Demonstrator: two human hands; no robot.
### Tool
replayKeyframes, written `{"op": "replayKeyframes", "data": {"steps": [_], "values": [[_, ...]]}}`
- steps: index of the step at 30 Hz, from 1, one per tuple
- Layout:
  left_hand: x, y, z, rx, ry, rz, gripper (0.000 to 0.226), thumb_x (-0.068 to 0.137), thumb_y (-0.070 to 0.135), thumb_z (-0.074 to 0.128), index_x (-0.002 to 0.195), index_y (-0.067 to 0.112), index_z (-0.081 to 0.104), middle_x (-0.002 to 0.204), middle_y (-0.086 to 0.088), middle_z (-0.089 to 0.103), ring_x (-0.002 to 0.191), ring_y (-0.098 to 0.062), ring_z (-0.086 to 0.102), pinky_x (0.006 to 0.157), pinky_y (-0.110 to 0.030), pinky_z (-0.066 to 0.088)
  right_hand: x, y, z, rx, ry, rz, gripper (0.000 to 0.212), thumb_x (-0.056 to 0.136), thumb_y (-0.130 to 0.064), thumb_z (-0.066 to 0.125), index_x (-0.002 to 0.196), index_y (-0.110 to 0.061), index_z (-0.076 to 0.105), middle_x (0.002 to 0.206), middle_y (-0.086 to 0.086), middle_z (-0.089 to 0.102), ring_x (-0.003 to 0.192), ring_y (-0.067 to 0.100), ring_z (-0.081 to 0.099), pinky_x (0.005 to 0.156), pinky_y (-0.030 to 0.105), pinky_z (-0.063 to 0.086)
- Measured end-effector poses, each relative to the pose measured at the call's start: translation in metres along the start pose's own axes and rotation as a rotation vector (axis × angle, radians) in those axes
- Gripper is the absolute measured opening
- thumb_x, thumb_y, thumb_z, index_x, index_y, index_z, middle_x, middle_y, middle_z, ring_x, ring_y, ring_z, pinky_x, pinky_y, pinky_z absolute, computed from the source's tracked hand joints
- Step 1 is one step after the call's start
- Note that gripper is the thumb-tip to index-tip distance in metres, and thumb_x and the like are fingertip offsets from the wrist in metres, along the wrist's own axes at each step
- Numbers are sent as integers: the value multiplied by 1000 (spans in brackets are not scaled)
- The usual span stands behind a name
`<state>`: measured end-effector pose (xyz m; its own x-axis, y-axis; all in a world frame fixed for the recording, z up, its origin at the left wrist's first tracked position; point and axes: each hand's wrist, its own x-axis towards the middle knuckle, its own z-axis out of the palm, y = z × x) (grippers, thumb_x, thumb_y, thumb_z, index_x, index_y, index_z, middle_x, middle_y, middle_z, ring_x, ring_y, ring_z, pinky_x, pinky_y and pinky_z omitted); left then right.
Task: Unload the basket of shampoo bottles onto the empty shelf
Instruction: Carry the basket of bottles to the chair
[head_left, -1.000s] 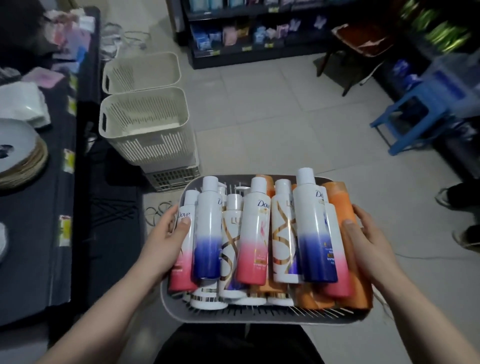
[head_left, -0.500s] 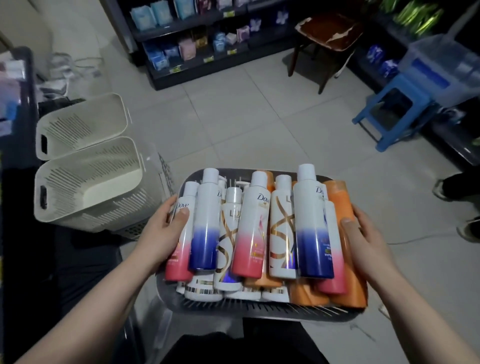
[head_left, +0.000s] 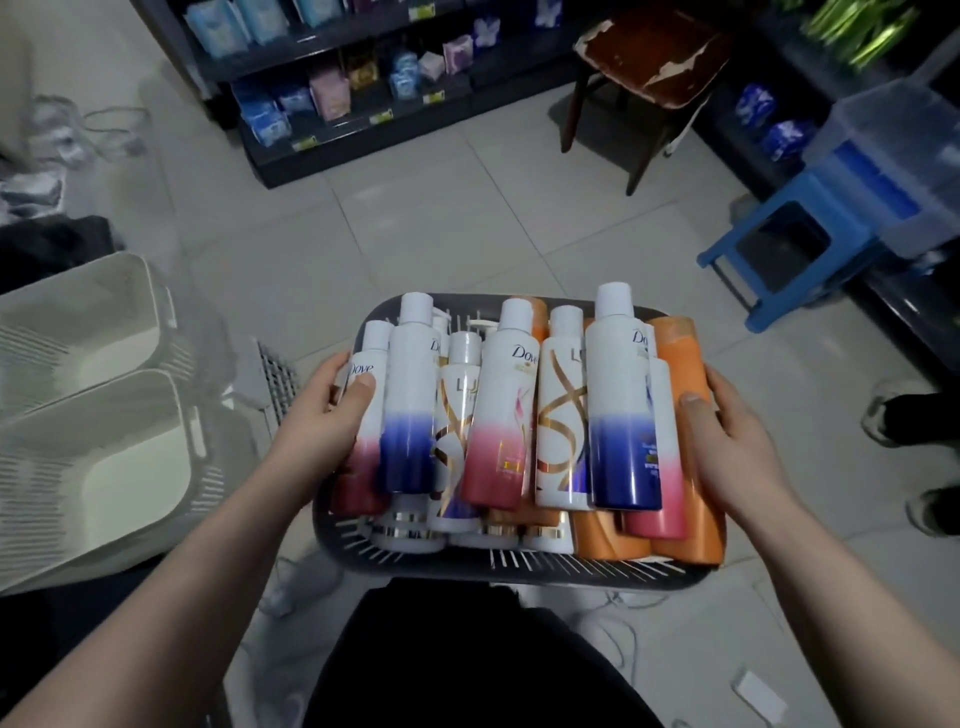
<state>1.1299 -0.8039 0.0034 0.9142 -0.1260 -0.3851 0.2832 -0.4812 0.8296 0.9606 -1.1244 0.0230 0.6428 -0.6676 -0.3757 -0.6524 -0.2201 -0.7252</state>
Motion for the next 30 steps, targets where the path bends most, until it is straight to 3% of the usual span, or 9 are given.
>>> {"op": "replayKeyframes", "data": {"steps": [5,8,11,14,17,21,23,25,30], "values": [[86,50,31,56,-95,38,34,78,52,47,111,46,54,95,6,69,82,-18,66,73,-34,53,77,-32,-7,8,15,54,61,81,-58,36,140,-46,33,119,1,62,95,22,65,86,51,54],[142,81,51,93,-140,118,18,88,42,48,104,49,54,91,18,68,81,-3,65,67,-24,49,126,-50,-9,1,57,67,59,83,-55,36,141,-44,33,127,1,60,101,24,63,89,49,52],[195,114,72,126,-183,158,26,92,42,48,118,39,56,103,15,67,88,0,63,72,-24,48,173,-68,-12,27,78,87,51,87,-51,37,139,-48,34,120,-2,63,92,18,65,78,41,55],[251,151,94,143,-219,169,43,86,51,46,127,40,52,110,16,63,95,-3,61,76,-28,48,223,-82,-19,62,98,127,53,87,-53,37,140,-48,31,128,-1,59,102,23,64,87,50,53],[304,190,120,154,-241,186,39,88,48,47,127,45,51,110,22,60,96,6,56,72,-20,43,277,-97,-26,91,119,159,55,87,-53,37,141,-45,32,135,-1,56,108,22,60,92,46,50],[370,234,157,143,-224,179,37,89,45,49,125,46,52,108,21,62,94,-2,61,73,-24,45,356,-120,-41,96,152,182,61,80,-56,35,140,-45,34,132,-2,57,110,22,57,92,37,44],[401,255,175,127,-228,161,33,93,40,51,125,46,52,109,23,62,96,0,60,73,-21,44,394,-135,-51,100,138,177,51,82,-56,35,133,-56,34,121,-4,61,102,21,62,90,42,50],[429,273,189,104,-209,154,31,97,34,51,124,50,52,106,27,62,95,3,60,72,-19,42,430,-153,-59,79,140,140,43,83,-54,34,125,-62,35,108,-11,60,90,14,61,81,36,48],[506,323,221,59,-225,145,31,92,39,50,117,57,53,102,31,63,94,1,61,74,-23,44,520,-196,-74,52,152,158,58,83,-58,34,140,-48,31,117,-6,58,92,13,59,81,37,48]]}}
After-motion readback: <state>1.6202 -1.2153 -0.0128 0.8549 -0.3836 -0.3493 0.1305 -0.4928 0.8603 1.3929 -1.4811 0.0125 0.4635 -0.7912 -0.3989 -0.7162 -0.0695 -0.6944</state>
